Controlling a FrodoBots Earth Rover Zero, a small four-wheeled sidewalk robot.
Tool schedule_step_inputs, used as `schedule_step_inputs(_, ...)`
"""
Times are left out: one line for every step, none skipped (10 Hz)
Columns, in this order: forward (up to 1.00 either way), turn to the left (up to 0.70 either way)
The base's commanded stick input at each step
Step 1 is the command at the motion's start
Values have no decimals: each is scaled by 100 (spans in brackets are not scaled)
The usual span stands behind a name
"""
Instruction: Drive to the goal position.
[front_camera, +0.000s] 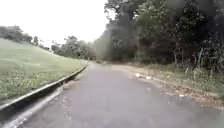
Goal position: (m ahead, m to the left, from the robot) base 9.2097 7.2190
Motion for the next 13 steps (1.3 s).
schedule_step_inputs(50, 49)
schedule_step_inputs(50, 47)
schedule_step_inputs(50, 0)
schedule_step_inputs(50, 0)
schedule_step_inputs(50, 0)
schedule_step_inputs(50, 0)
schedule_step_inputs(50, 47)
schedule_step_inputs(50, 48)
schedule_step_inputs(50, 28)
schedule_step_inputs(50, 14)
schedule_step_inputs(50, 1)
schedule_step_inputs(50, 15)
schedule_step_inputs(50, 32)
